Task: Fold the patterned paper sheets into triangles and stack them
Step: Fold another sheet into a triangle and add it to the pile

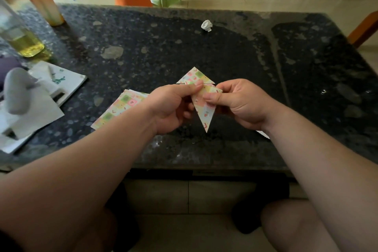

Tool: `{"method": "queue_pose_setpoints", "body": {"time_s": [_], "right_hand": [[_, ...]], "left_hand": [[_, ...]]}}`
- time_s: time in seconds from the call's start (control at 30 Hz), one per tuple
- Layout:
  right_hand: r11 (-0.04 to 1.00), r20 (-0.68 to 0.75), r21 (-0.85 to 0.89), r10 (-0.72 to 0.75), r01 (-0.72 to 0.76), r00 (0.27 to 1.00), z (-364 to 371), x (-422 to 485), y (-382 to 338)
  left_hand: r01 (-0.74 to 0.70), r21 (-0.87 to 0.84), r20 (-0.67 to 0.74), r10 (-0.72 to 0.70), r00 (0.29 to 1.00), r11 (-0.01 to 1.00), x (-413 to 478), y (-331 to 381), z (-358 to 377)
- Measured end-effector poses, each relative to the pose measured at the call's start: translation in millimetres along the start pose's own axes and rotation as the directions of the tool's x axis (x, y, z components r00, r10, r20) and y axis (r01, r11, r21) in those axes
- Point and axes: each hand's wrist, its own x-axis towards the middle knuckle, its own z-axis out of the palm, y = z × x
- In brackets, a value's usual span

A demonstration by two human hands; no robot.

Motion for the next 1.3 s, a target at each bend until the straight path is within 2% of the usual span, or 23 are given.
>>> {"method": "queue_pose_setpoints", "body": {"time_s": [0.3,0.43,0.57,0.63,0.73,0.8,0.93,1.0,1.1,1.17,1.27,1.3], "right_hand": [[0.997,0.038,0.066,0.046,-0.048,0.998,-5,-2,-8],[0.996,0.031,0.065,0.065,-0.067,0.997,-4,-4,-10],[0.993,0.017,0.074,0.095,-0.096,0.995,-10,-4,-12],[0.992,0.01,0.004,0.127,-0.127,0.992,-15,-6,-13],[0.935,-0.061,-0.334,0.104,-0.118,0.993,-21,-7,-10],[0.901,-0.119,-0.421,0.064,-0.109,0.991,-23,-5,-6],[0.964,-0.222,-0.259,0.006,-0.065,0.975,-21,0,-4],[0.986,-0.241,-0.147,0.04,-0.078,0.97,-18,0,-5],[0.994,-0.251,0.084,0.088,-0.068,0.964,-17,-1,-6],[0.991,-0.259,0.127,0.08,-0.049,0.963,-17,0,-2],[0.999,-0.317,0.0,0.042,-0.044,0.948,-15,5,4],[0.998,-0.325,0.008,0.056,-0.057,0.944,-16,7,7]], "left_hand": [[-0.1,0.193,-0.103,0.122,0.987,0.976,-4,10,-3],[-0.151,0.21,-0.15,0.185,0.971,0.966,-4,13,-2],[-0.137,0.172,-0.13,0.16,0.978,0.975,-4,14,0],[-0.114,0.214,-0.118,0.141,0.983,0.97,-5,15,-3],[-0.13,0.435,-0.117,0.199,0.973,0.891,-4,17,-9],[-0.142,0.466,-0.107,0.215,0.971,0.873,-5,18,-10],[-0.159,0.373,-0.038,0.186,0.982,0.914,-9,16,-5],[-0.15,0.272,-0.002,0.156,0.988,0.95,-9,16,-5],[-0.112,0.164,-0.033,0.118,0.992,0.98,-5,14,-4],[-0.133,0.228,-0.082,0.155,0.984,0.964,-2,9,-5],[-0.159,0.481,-0.098,0.233,0.968,0.862,-2,3,-8],[-0.159,0.531,-0.079,0.235,0.969,0.832,-4,3,-8]]}}
